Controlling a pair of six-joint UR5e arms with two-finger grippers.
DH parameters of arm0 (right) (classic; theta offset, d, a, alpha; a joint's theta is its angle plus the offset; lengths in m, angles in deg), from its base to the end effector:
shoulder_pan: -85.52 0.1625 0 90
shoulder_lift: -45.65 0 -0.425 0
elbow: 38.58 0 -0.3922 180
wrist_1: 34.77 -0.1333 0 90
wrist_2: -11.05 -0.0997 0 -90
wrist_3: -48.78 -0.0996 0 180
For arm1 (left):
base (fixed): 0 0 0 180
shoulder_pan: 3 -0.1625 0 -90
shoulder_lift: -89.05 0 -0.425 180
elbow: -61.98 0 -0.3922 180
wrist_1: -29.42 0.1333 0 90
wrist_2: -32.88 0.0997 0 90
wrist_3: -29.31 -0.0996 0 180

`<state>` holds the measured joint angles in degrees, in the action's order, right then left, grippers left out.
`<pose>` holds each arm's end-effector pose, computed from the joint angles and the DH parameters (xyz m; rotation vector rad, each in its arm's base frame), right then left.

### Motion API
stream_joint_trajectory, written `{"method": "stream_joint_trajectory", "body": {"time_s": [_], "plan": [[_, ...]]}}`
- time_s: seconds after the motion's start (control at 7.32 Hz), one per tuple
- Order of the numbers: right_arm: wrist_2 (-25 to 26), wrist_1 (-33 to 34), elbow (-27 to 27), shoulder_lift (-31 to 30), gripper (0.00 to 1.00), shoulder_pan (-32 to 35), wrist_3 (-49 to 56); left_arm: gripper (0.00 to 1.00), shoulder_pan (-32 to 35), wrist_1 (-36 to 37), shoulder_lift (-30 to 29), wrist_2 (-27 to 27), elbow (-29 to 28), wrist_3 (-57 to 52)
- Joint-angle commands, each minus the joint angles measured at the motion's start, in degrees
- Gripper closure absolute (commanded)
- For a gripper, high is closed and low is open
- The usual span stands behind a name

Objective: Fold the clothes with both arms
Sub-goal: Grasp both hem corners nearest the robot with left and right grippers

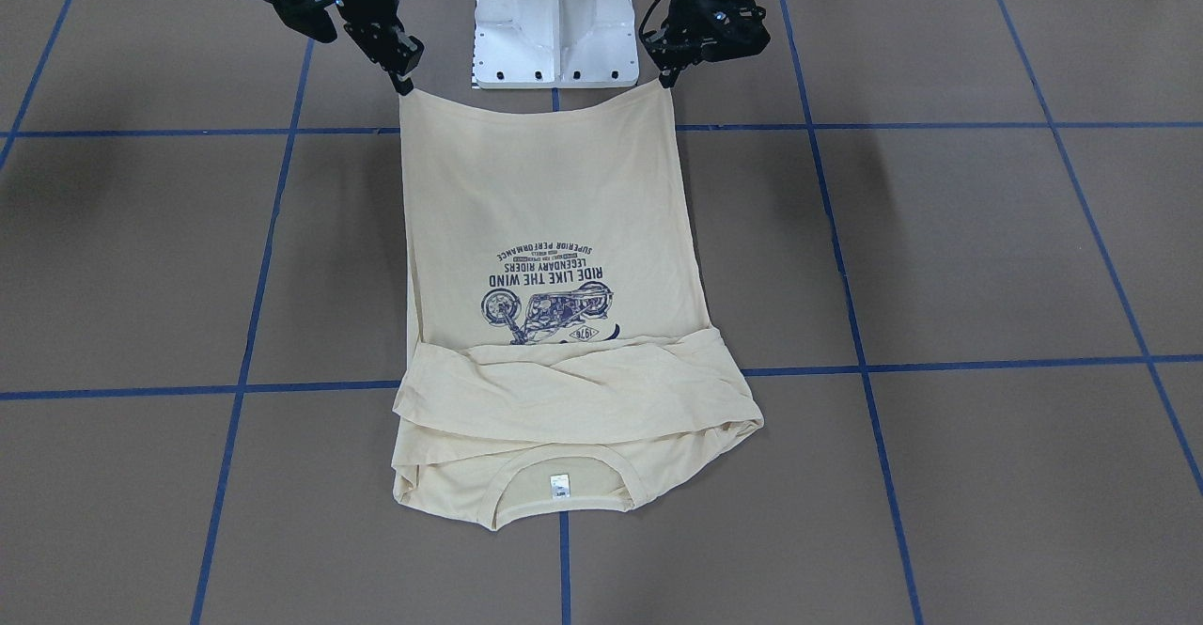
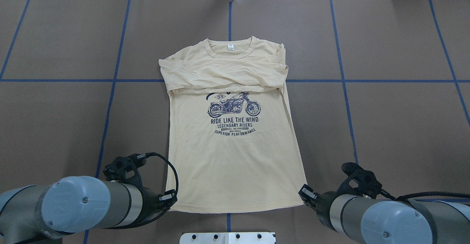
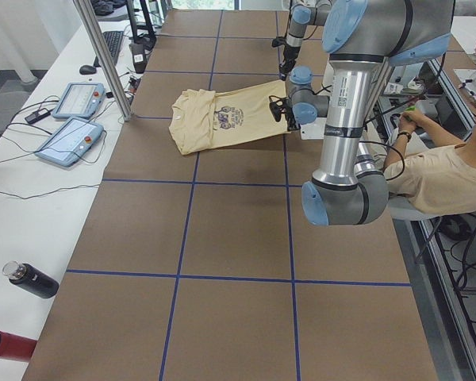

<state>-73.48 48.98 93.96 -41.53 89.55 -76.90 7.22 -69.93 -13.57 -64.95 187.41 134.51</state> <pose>-0.4250 -0.1731 0.2913 -0.1634 -0.9095 0.6873 0.4628 -0.2051 0.2547 -0.1692 0.9989 -0.3369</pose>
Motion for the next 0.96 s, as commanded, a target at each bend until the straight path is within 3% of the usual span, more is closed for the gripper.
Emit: {"method": "stream_joint_trajectory", "body": {"time_s": [0.0,0.14,0.41,0.55,0.82], "plan": [[-0.5,5.5,5.9,-0.1,1.0,-2.3,0.0,1.0,-0.1,0.6,4.5,-0.3,6.0,0.2],[-1.0,8.4,7.6,0.2,1.0,-2.4,0.1,1.0,-0.6,0.5,6.8,0.1,8.6,0.2],[-1.4,8.8,6.4,1.2,1.0,1.3,1.6,1.0,0.9,0.5,1.8,-0.3,5.5,-0.7],[-2.9,8.9,4.3,4.8,1.0,5.8,4.8,1.0,4.0,0.6,-0.1,-1.1,4.2,-2.6],[-12.2,14.9,-2.7,14.4,1.0,17.0,11.5,1.0,11.4,0.6,-7.4,-3.2,-3.2,-8.8]]}}
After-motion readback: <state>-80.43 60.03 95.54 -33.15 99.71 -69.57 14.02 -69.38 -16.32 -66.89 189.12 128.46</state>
